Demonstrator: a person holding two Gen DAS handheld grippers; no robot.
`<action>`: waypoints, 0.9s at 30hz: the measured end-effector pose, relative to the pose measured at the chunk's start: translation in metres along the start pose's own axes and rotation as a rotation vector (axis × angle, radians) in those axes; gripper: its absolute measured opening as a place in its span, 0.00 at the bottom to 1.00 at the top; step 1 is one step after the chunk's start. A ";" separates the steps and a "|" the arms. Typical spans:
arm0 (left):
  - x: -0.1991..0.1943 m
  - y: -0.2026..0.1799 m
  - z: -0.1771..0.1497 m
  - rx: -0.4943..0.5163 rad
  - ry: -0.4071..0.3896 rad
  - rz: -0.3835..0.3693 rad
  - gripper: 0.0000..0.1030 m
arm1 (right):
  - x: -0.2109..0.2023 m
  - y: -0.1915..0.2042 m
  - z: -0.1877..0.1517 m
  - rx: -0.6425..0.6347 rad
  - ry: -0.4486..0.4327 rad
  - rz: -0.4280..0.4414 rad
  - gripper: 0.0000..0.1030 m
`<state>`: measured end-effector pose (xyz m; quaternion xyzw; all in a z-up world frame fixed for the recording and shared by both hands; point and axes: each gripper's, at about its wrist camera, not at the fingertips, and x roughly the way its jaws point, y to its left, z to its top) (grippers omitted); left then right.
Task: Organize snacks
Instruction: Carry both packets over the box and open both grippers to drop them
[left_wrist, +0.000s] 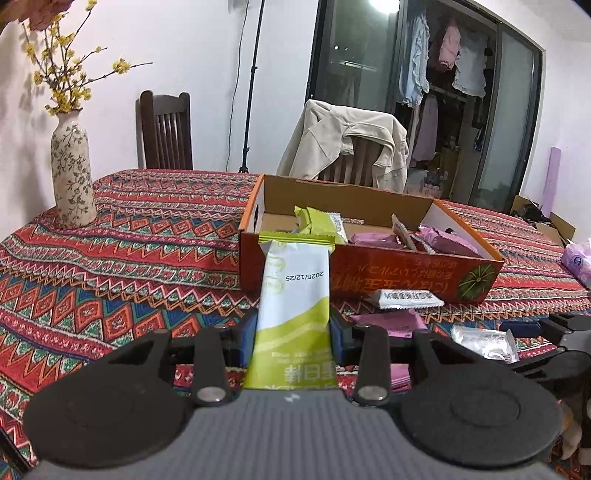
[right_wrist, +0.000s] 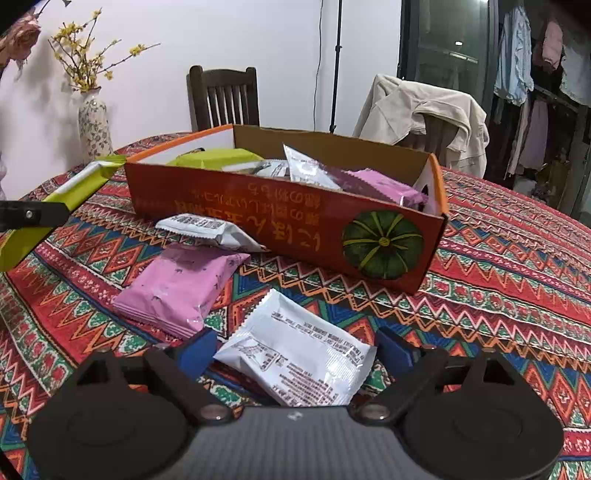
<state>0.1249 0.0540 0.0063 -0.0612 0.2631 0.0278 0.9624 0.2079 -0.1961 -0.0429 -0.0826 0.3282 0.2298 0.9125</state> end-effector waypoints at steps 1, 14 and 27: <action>0.000 -0.002 0.002 0.005 -0.003 -0.003 0.38 | -0.004 -0.002 0.001 0.008 -0.010 0.002 0.82; -0.005 -0.013 0.013 0.031 -0.033 -0.038 0.38 | -0.018 -0.019 0.001 0.068 -0.006 0.064 0.79; -0.018 -0.002 0.001 0.009 -0.028 -0.037 0.38 | 0.002 0.002 0.005 -0.165 0.072 0.093 0.86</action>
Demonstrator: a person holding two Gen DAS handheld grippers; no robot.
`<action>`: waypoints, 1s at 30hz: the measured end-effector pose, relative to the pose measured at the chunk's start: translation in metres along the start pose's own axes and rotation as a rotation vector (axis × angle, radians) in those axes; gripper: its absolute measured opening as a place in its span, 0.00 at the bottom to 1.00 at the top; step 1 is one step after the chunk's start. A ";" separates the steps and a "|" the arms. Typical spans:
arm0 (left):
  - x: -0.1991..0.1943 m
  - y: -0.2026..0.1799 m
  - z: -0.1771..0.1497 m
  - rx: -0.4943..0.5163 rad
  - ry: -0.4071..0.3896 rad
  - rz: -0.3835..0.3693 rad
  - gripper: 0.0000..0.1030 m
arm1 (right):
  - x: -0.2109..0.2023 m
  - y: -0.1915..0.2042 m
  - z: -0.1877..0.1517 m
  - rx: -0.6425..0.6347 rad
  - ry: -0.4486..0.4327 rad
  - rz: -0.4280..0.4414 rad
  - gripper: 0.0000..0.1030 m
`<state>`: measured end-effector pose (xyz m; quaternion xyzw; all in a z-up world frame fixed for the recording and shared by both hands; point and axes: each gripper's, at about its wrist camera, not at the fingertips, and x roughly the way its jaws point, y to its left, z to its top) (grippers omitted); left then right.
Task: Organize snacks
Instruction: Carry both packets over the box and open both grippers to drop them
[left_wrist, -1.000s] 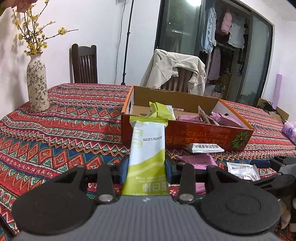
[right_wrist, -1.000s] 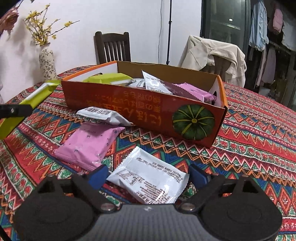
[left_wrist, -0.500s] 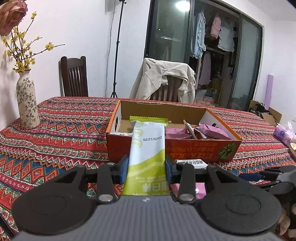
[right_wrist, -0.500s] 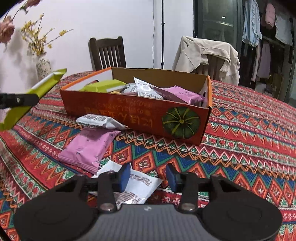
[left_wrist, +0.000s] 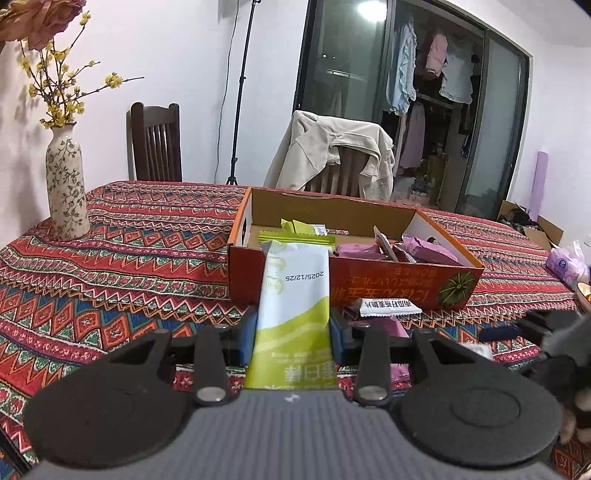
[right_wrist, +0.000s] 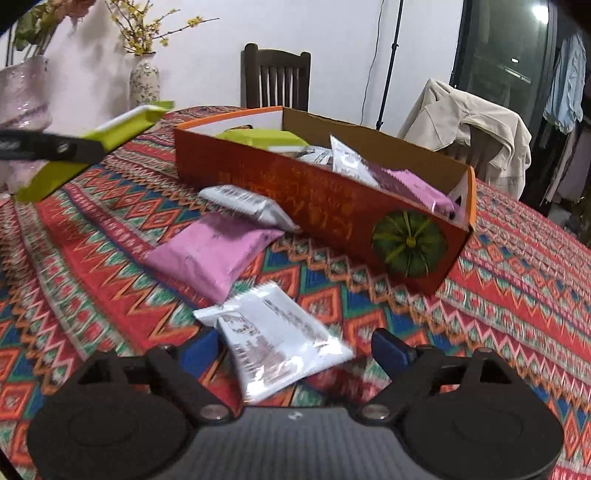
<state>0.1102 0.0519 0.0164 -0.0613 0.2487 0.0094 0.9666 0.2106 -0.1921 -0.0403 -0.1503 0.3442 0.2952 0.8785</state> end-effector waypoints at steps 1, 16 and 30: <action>-0.001 0.001 0.000 0.000 0.000 0.000 0.38 | 0.004 -0.003 0.003 0.018 0.002 0.017 0.85; 0.002 0.000 0.001 -0.002 0.002 -0.012 0.38 | -0.008 -0.027 -0.003 0.251 -0.048 0.147 0.57; 0.002 0.005 0.007 -0.011 -0.008 -0.008 0.38 | 0.000 -0.041 0.011 0.504 -0.090 0.155 0.13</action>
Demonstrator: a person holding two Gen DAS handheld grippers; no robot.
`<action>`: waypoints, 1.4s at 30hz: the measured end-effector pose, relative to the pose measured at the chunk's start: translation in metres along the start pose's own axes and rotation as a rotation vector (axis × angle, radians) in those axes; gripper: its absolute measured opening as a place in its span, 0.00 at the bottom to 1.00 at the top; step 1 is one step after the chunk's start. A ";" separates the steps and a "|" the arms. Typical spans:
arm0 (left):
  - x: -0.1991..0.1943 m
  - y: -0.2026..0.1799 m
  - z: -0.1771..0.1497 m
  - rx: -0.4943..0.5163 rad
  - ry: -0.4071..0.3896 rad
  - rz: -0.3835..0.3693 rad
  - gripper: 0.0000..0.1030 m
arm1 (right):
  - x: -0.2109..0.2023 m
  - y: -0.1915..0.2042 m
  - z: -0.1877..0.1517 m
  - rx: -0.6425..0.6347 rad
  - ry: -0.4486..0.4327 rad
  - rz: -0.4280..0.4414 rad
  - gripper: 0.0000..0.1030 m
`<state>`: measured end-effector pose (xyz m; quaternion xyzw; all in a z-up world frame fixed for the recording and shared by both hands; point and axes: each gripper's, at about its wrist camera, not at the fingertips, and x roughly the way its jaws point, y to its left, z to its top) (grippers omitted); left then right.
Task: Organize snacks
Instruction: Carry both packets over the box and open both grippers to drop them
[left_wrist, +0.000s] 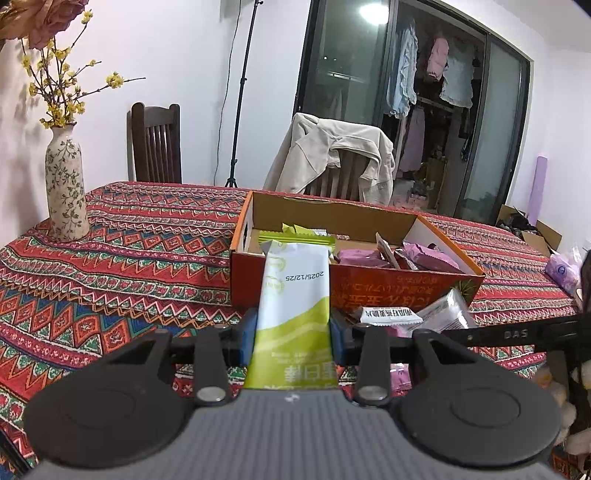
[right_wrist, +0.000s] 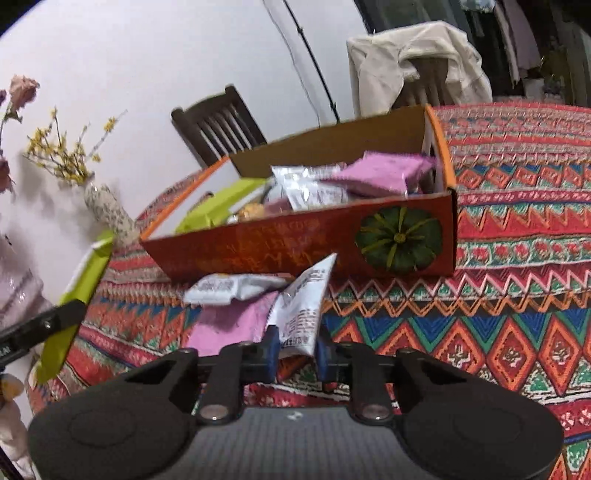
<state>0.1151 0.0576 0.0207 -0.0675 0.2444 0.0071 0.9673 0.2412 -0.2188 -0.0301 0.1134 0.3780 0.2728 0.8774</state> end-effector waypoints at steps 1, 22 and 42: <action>0.000 0.000 0.002 0.001 -0.003 0.000 0.38 | -0.005 0.002 0.000 -0.006 -0.017 -0.001 0.12; 0.077 -0.041 0.083 0.005 -0.044 -0.007 0.38 | -0.015 0.009 0.088 0.050 -0.281 -0.033 0.11; 0.137 -0.047 0.076 0.009 -0.126 0.070 0.81 | 0.040 -0.001 0.088 -0.023 -0.302 -0.168 0.48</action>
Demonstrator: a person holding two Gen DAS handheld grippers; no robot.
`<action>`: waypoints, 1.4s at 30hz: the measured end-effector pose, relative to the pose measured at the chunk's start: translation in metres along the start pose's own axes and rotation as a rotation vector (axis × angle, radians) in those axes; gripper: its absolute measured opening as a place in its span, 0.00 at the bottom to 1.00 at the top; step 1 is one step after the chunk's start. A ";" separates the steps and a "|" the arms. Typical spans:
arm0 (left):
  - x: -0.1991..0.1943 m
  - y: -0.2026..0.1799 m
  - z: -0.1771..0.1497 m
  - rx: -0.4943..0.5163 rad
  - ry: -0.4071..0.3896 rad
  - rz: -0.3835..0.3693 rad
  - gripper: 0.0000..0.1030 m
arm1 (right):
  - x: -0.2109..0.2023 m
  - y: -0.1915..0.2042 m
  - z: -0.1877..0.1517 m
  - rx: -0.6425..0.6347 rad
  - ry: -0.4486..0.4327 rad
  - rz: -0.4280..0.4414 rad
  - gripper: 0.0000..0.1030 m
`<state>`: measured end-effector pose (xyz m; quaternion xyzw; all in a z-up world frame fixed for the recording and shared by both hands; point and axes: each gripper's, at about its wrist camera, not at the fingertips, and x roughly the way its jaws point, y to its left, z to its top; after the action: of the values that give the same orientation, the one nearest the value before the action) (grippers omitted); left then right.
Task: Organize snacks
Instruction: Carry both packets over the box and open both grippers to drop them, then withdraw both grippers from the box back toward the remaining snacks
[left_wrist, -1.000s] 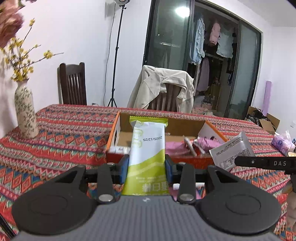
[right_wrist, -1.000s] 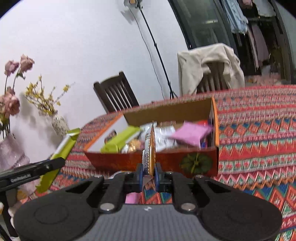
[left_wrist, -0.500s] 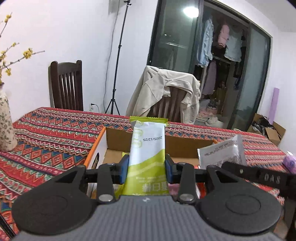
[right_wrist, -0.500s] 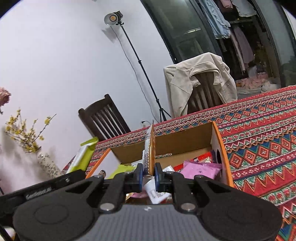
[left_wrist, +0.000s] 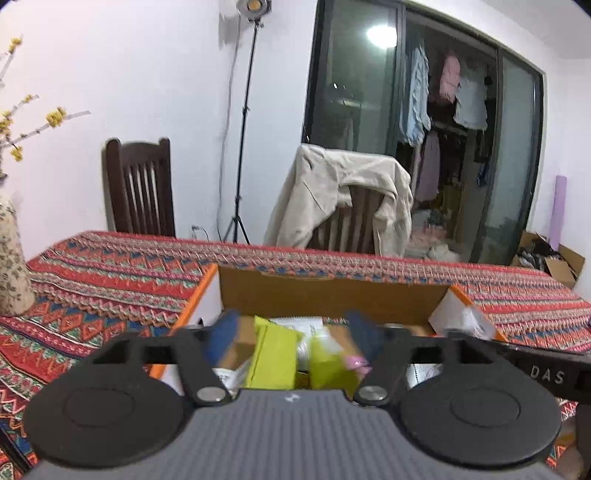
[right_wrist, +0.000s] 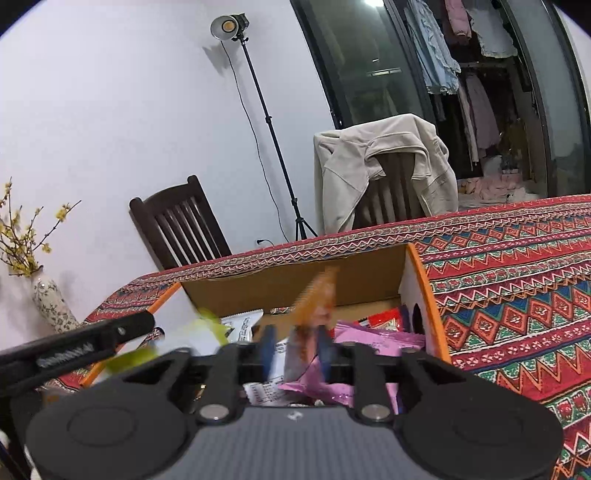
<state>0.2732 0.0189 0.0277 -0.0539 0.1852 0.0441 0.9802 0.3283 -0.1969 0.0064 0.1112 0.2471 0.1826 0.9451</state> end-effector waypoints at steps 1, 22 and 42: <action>-0.005 0.000 -0.001 0.001 -0.021 0.008 0.85 | -0.003 0.000 -0.001 -0.007 -0.010 -0.012 0.56; -0.073 0.021 -0.004 -0.009 0.040 0.016 1.00 | -0.085 0.030 -0.030 -0.219 0.013 -0.054 1.00; -0.100 0.086 -0.054 -0.053 0.081 0.099 1.00 | -0.044 0.103 -0.075 -0.296 0.180 -0.052 1.00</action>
<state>0.1522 0.0907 0.0063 -0.0726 0.2258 0.0953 0.9668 0.2246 -0.1122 -0.0079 -0.0524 0.3039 0.2016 0.9296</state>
